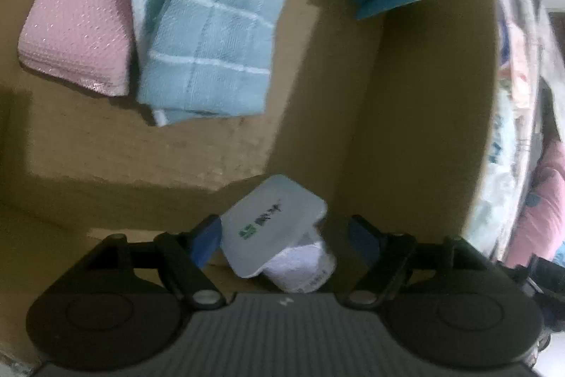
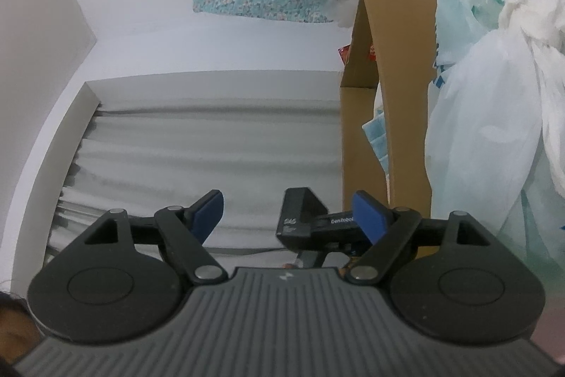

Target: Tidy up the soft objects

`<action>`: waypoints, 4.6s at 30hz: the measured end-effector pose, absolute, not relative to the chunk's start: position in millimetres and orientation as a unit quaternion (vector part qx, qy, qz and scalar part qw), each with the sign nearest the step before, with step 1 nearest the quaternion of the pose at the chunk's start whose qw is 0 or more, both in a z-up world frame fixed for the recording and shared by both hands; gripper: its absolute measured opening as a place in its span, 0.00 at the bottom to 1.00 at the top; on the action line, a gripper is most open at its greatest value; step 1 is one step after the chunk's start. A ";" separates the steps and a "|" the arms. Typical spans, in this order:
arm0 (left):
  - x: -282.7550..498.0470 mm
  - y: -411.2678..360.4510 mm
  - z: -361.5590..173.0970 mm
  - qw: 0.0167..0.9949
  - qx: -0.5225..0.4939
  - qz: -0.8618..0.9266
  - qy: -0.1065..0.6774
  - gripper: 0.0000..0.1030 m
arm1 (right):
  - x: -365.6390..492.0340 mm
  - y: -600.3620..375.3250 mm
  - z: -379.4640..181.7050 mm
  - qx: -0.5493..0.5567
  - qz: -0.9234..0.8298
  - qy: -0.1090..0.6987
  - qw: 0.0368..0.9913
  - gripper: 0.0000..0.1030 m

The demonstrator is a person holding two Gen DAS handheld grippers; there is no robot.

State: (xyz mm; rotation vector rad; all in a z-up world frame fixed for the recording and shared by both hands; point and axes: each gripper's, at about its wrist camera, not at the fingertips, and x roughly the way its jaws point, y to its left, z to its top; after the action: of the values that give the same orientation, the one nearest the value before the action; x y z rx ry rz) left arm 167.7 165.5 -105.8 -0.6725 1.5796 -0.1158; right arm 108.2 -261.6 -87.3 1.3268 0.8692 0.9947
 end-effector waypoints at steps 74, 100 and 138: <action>78.9 115.7 47.8 0.923 -0.036 -0.202 0.325 0.51 | 186.8 -149.7 -25.0 0.398 0.458 0.449 0.656 0.24; 202.7 152.1 -30.1 0.881 -0.112 -0.091 0.451 0.62 | 298.9 -65.2 -42.1 0.164 0.382 0.533 0.737 0.17; 179.2 91.7 -51.9 0.876 0.135 -0.130 0.444 0.79 | 169.2 -251.8 -43.2 0.377 0.424 0.380 0.730 0.23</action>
State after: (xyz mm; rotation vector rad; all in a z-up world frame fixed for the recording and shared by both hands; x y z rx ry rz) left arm 179.2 91.7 -51.9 0.2808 0.9259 -0.2712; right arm 169.2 -251.8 -43.2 0.8301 0.8367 0.9342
